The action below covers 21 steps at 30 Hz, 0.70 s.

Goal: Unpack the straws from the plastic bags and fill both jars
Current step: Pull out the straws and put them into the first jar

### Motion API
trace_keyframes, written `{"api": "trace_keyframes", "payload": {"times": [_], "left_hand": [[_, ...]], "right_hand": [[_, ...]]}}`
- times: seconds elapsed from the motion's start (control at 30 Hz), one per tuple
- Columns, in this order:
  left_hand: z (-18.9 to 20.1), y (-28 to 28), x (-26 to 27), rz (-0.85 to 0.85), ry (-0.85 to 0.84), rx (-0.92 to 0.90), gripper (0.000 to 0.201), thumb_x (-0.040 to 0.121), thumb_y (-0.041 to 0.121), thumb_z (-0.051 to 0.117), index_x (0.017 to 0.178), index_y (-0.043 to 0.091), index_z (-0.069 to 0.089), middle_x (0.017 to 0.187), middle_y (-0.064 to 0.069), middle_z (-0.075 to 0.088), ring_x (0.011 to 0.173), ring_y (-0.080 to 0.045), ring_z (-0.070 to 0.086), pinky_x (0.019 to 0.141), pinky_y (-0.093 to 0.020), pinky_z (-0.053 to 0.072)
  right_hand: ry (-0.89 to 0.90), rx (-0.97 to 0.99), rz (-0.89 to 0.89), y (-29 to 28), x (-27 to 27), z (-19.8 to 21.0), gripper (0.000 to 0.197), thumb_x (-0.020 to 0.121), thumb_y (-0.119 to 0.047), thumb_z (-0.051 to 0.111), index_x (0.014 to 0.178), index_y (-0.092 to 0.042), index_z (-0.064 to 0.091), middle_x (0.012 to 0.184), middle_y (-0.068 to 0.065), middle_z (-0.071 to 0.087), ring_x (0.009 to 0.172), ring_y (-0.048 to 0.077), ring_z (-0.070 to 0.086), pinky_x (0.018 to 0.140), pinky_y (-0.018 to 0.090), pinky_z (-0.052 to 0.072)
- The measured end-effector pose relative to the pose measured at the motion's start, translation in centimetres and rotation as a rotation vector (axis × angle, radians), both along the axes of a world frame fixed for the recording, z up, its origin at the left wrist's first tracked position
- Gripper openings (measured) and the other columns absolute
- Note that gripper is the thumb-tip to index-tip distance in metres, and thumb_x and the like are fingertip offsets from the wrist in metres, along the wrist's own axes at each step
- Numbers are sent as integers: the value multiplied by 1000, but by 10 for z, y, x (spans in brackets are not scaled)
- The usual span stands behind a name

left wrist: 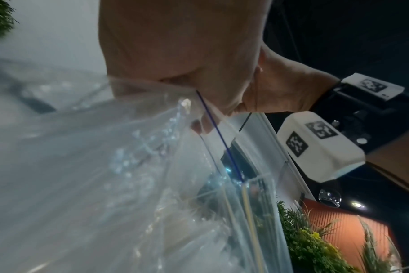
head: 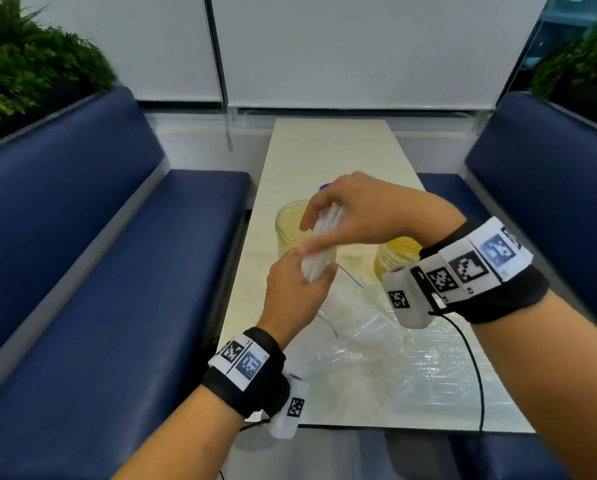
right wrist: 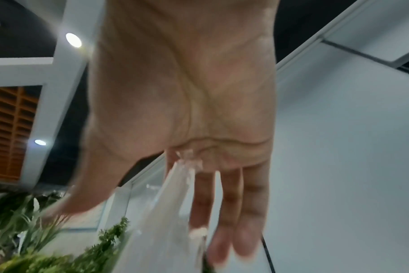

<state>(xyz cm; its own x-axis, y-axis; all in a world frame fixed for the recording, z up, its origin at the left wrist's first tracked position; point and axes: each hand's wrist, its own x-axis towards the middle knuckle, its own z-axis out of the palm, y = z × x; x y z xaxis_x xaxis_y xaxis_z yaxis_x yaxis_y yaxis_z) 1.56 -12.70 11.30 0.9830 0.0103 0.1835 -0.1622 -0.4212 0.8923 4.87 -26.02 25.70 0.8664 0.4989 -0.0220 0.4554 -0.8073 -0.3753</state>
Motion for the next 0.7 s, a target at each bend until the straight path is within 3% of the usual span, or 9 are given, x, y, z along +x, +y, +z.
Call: {"api": "trace_keyframes", "payload": {"times": [0.07,0.17,0.27,0.33,0.4,0.5,0.63,0.7], "left_hand": [[3,0,0,6,-3,-60,45,79,56,64,88,12,61,79,-10,67,70,-31,64,63,-52,56],[7,-2,-1,-10,-13,-142,49,73,55,58,90,9,62,79,-15,70,71,-37,66,61,-57,55],[9,-1,-2,-1,-18,-174,44,70,46,56,92,9,63,82,-14,71,74,-36,68,62,-59,56],[10,0,-1,7,-29,-174,33,79,41,60,98,15,65,85,-7,73,75,-28,70,63,-55,59],[11,1,2,20,-55,-153,18,90,27,61,107,22,66,87,1,73,78,-17,72,65,-45,62],[9,4,6,62,-71,-154,10,96,15,60,104,19,65,86,-1,71,80,-16,71,68,-41,63],[8,10,0,30,-16,-262,17,90,8,70,97,22,64,84,3,71,74,-5,70,62,-28,59],[7,13,-4,10,18,-279,12,87,9,72,90,17,64,78,-1,72,67,-11,68,57,-31,55]], "right_hand": [[-114,283,-96,8,2,-17,47,91,-63,53,92,-22,77,85,-12,70,79,4,62,72,27,47],[-72,590,-170,30,-4,-51,42,104,-34,45,90,-11,77,79,-3,72,74,11,68,77,34,55],[0,857,-202,40,-6,-70,29,96,-41,60,114,-18,65,91,0,73,86,17,72,87,44,59],[14,983,-321,39,-7,-74,57,80,-48,77,126,-28,51,101,-7,68,99,14,68,92,36,56],[67,927,-390,42,-11,-81,62,69,-52,84,120,-27,56,103,-7,68,99,12,67,89,35,58],[95,724,-362,53,-18,-97,34,83,-47,74,100,-17,70,92,0,70,89,16,70,84,43,61],[48,870,-363,63,-17,-94,27,97,-35,59,97,-10,67,80,-2,73,82,16,72,87,47,58],[38,993,-362,65,-14,-81,25,99,-30,57,100,-6,60,69,3,70,71,20,73,82,51,59]]}}
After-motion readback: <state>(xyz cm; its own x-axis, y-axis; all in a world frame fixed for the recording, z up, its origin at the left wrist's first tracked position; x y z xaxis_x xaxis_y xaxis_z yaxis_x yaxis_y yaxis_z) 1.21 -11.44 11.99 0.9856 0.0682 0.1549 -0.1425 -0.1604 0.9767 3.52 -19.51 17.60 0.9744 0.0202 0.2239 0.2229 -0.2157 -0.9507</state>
